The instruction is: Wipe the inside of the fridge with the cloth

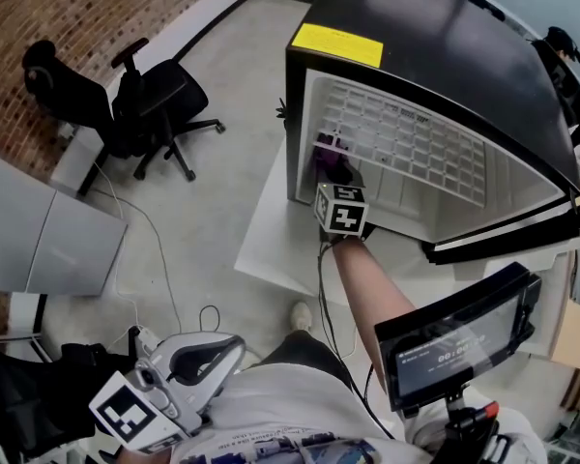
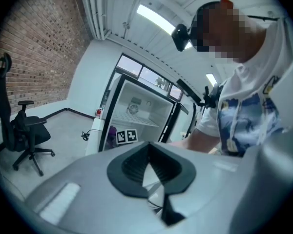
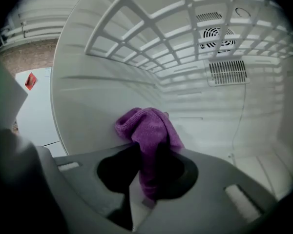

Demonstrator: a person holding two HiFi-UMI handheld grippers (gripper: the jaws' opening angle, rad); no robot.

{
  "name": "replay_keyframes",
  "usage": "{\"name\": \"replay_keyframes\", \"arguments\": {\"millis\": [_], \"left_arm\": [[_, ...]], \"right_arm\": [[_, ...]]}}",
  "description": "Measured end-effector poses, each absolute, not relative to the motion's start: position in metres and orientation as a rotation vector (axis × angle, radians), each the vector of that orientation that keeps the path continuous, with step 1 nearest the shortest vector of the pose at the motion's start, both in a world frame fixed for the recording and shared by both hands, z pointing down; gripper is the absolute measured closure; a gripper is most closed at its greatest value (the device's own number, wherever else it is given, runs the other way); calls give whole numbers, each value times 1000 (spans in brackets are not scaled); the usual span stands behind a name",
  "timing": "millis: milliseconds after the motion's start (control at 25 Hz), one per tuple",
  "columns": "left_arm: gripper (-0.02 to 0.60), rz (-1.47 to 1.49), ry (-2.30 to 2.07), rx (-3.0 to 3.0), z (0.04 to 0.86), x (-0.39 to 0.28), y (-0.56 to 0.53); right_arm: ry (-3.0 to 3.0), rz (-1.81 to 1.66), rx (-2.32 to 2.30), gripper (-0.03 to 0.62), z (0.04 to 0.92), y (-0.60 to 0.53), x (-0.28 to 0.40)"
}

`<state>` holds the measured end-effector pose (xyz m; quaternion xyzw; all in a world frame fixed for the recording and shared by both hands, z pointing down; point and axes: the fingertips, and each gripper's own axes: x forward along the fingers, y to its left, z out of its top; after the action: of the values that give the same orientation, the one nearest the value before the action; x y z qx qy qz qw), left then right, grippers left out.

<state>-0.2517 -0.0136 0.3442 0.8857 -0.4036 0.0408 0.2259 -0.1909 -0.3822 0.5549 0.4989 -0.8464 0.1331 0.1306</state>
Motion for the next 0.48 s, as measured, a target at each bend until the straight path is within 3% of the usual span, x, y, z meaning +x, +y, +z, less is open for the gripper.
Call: {"name": "replay_keyframes", "arguments": {"millis": [480], "left_arm": [[575, 100, -881, 2529, 332, -213, -22]], "right_arm": [[-2335, 232, 1680, 516, 510, -373, -82]]}}
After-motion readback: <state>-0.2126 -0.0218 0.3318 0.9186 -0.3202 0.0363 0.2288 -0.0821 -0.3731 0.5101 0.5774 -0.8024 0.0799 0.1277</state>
